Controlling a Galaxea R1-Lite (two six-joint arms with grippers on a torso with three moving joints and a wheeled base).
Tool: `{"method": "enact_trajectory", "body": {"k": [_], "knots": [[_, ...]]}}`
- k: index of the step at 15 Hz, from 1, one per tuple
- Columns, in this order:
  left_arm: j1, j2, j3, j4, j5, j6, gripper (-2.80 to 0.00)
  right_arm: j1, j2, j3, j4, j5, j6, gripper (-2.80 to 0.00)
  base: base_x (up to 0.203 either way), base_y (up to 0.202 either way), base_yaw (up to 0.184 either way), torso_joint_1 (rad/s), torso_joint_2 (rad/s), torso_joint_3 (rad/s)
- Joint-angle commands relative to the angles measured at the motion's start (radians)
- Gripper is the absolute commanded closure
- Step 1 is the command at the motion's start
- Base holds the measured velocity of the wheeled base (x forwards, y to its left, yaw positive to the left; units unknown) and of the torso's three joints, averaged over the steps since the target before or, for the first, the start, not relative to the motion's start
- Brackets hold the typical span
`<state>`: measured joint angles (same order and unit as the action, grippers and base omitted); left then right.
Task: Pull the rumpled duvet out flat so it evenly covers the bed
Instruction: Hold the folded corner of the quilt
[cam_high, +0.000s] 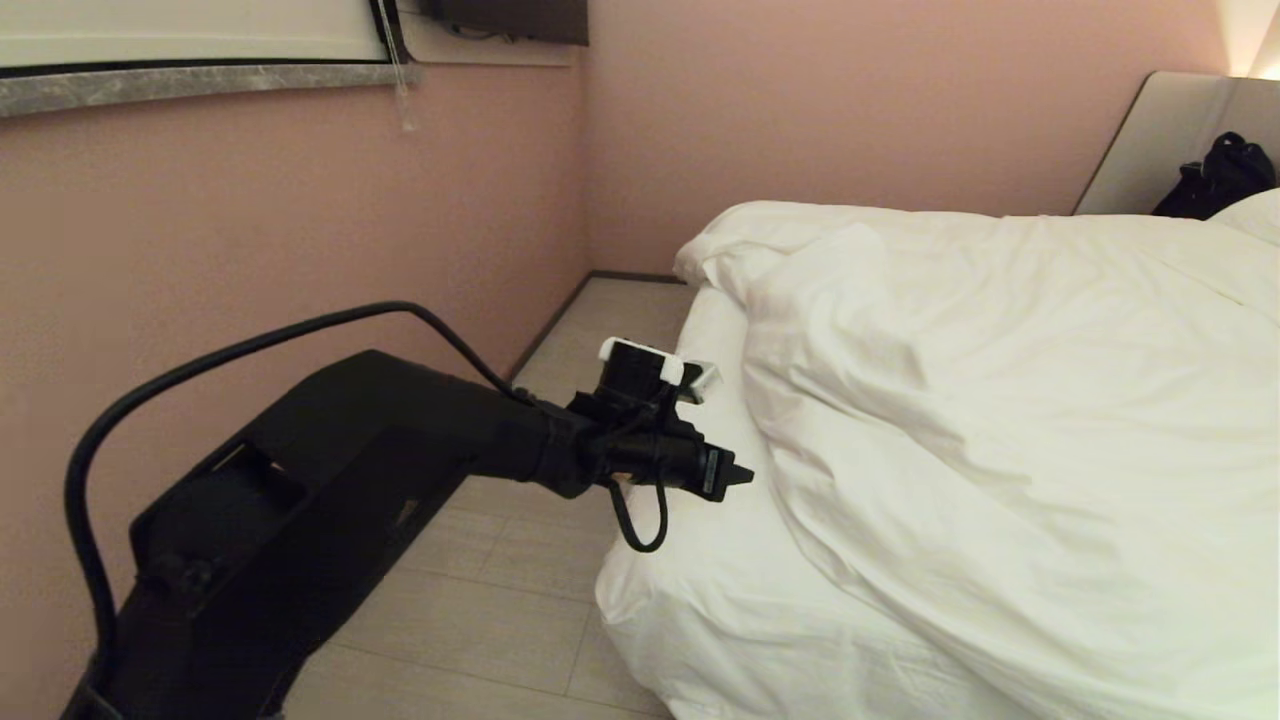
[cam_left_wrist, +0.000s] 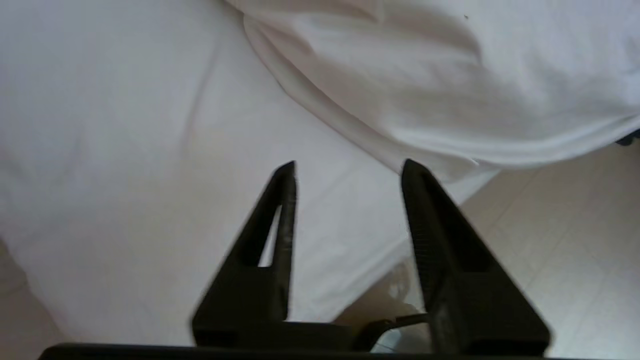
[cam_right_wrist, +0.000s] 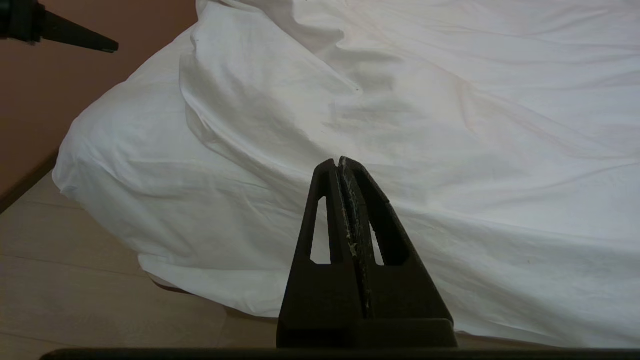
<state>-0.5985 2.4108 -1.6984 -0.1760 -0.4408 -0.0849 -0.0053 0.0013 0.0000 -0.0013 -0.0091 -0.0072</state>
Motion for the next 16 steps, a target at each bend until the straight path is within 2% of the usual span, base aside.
{"method": "enact_trajectory", "body": {"k": [1,7,12,16], "knots": [[-0.004,0.042,-0.039,-0.004,-0.004,0.018,-2.8,0.001,0.0,0.0,0.0,0.0,0.0,0.0,0.0,0.0,0.0,0.0,0.0,0.0],[-0.029,0.124,-0.164,-0.005,-0.008,0.046,-2.8,-0.001,0.0,0.0,0.0,0.0,0.0,0.0,0.0,0.0,0.0,0.0,0.0,0.0],[-0.074,0.176,-0.246,-0.009,-0.006,0.133,-2.8,0.001,0.0,0.0,0.0,0.0,0.0,0.0,0.0,0.0,0.0,0.0,0.0,0.0],[-0.091,0.241,-0.248,-0.135,-0.006,0.228,-2.8,0.001,0.0,0.0,0.0,0.0,0.0,0.0,0.0,0.0,0.0,0.0,0.0,0.0]]}}
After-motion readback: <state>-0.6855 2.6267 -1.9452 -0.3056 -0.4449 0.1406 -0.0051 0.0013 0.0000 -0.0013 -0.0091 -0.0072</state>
